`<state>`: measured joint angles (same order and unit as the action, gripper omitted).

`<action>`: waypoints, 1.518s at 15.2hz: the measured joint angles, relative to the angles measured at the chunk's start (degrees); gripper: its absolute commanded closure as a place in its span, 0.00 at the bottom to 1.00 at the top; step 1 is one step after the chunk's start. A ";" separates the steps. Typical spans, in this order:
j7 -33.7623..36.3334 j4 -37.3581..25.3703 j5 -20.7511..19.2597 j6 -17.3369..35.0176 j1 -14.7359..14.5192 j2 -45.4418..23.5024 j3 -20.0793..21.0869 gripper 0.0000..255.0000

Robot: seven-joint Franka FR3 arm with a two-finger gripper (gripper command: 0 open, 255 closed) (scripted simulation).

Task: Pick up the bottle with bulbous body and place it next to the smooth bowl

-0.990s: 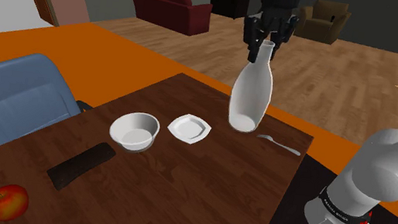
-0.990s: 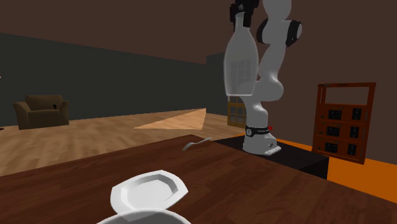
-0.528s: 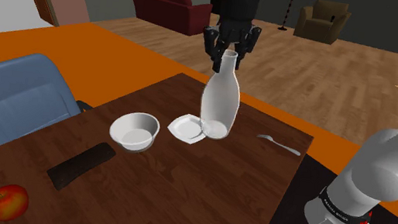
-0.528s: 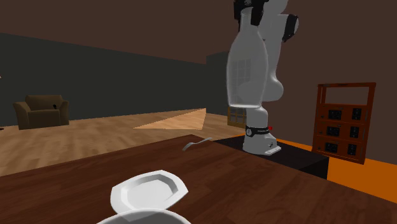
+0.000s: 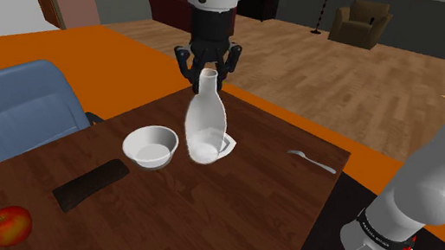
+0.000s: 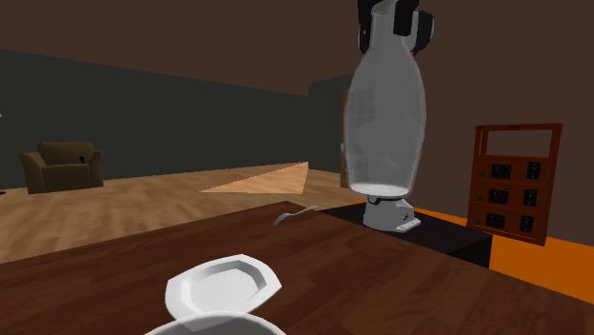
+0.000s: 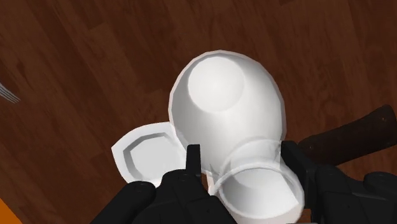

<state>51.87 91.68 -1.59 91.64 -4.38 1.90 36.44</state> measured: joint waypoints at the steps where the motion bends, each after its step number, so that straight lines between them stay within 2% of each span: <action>1: 1.66 -1.57 -1.69 0.59 -0.72 -2.76 0.91 1.00; 3: 4.38 -5.26 -4.84 0.63 -2.36 -7.70 2.09 1.00; 7: 9.30 -15.58 -12.30 -0.62 -7.88 -19.50 2.85 1.00; 10: 11.58 -24.87 -17.05 -2.89 -13.27 -27.75 2.10 1.00; 11: 12.16 -32.40 -19.72 -5.49 -17.10 -32.94 1.20 1.00; 12: 12.31 -33.79 -20.48 -5.59 -17.97 -34.54 0.86 1.00; 23: 13.67 -23.60 -20.25 3.50 -15.43 -33.93 0.93 1.00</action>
<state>65.54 68.08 -21.84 95.14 -19.81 -32.03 37.37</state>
